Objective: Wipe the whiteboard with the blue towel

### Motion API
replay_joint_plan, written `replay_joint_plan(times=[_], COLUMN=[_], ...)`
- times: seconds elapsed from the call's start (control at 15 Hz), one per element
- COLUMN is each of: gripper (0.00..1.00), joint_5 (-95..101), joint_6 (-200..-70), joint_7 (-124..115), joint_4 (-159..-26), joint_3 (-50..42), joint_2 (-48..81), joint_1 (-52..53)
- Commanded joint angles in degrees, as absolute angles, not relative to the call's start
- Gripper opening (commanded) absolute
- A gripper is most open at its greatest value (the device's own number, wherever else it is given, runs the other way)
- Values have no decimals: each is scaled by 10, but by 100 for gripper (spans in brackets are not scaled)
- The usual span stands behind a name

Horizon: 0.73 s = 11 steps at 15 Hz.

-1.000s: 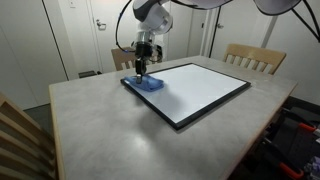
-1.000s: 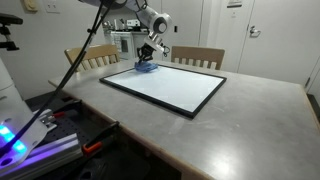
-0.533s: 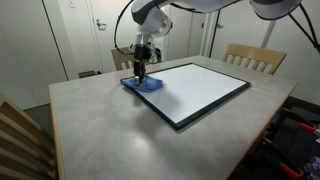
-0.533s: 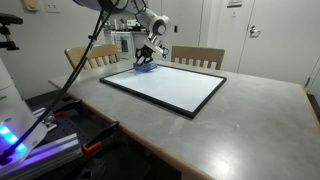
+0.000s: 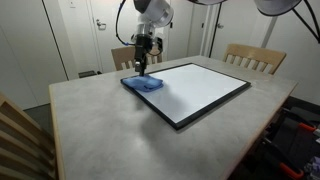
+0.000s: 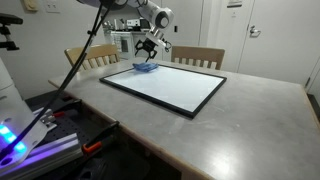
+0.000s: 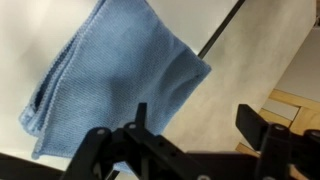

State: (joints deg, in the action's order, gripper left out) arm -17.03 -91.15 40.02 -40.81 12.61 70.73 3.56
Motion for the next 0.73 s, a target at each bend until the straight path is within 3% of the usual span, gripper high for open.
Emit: replay_joint_plan(times=[0.0,0.67], gripper=[100,100], joint_5=[-157,-66], joint_6=[-862,-669], joint_7=[394,400], joint_4=[-427,-430], joint_3=[114,79], joint_2=[655,603], joint_1=[26,34])
